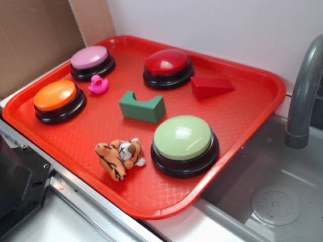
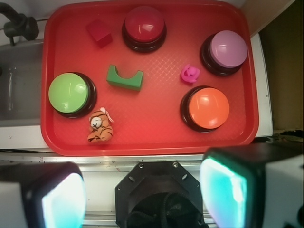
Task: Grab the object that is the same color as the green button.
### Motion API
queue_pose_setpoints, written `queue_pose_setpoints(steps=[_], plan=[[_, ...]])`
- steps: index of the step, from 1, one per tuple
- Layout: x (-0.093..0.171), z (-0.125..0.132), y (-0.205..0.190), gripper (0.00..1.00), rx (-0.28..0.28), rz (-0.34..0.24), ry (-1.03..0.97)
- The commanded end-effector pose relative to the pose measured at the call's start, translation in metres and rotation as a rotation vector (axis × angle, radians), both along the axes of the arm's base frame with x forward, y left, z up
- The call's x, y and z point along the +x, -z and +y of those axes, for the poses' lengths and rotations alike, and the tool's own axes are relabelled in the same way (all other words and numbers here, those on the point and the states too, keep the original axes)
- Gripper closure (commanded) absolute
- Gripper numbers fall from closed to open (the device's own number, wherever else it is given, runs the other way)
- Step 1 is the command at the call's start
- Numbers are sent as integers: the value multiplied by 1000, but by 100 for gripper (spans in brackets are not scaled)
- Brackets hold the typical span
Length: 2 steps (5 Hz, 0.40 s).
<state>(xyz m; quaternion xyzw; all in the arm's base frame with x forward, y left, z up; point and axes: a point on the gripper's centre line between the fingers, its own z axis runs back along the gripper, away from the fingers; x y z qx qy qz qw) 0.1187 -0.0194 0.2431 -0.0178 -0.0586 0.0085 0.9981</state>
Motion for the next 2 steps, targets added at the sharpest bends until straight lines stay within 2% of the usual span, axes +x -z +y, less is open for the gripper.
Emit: queue_pose_setpoints(steps=[1, 2], plan=[[0, 0, 0, 0, 0, 0, 0], [34, 0, 23, 0, 54, 23, 251]])
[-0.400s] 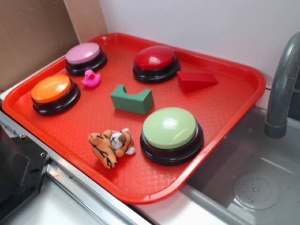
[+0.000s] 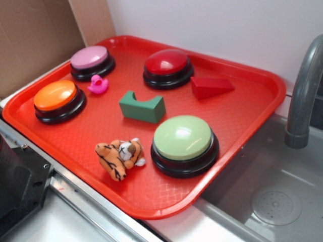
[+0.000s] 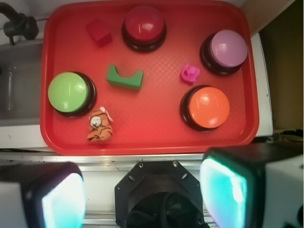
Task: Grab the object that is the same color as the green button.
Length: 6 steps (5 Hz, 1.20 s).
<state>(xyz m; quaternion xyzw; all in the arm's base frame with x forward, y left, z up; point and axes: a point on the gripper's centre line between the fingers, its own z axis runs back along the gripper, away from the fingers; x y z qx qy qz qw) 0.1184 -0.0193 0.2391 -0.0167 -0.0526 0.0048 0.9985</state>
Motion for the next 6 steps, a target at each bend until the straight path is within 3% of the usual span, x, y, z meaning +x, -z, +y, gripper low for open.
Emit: queue_pose_setpoints(steps=[1, 2, 3, 5, 6], plan=[[61, -6, 49, 0, 69, 48, 495], [79, -17, 81, 0, 57, 112, 747], [86, -17, 115, 0, 123, 186, 987], [104, -20, 172, 0, 209, 347, 1067], [109, -21, 191, 0, 230, 368, 1096]])
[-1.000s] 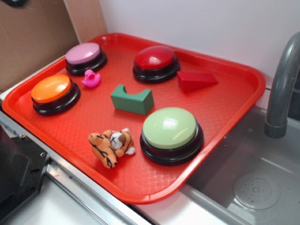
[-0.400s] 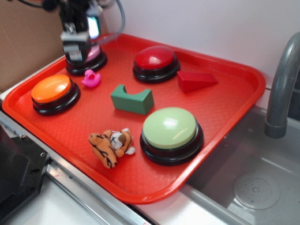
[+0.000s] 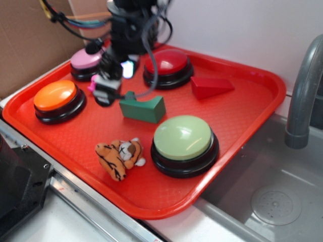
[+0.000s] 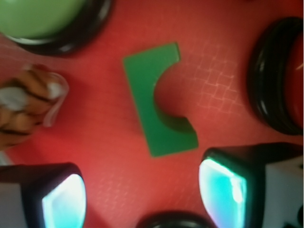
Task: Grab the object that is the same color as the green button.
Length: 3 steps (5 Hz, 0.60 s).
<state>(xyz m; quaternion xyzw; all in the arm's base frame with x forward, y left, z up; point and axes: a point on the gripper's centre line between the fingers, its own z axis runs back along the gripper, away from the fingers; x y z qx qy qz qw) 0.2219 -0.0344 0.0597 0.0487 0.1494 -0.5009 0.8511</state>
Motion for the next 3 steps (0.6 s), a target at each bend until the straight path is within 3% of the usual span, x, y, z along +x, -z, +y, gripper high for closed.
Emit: queue_pose_setpoints(steps=[1, 3], plan=[[7, -9, 25, 0, 21, -51, 39], [7, -11, 38, 0, -23, -67, 9]])
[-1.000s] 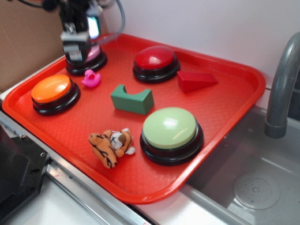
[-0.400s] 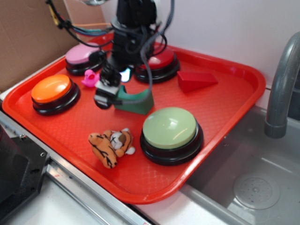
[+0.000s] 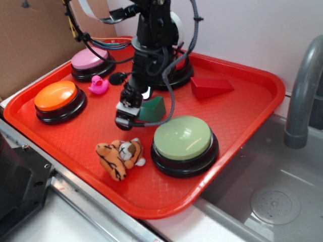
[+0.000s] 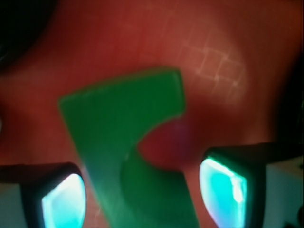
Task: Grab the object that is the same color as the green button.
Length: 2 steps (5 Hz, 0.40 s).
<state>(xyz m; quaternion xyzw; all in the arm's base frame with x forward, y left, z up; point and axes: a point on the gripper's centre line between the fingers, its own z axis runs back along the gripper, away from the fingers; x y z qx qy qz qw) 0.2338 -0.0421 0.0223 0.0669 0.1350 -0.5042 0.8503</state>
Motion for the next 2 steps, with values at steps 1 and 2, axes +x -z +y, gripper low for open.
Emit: queue_pose_setpoints(steps=[1, 2], plan=[[-6, -3, -1, 100, -36, -28, -10], [-8, 0, -8, 100, -32, -51, -54]])
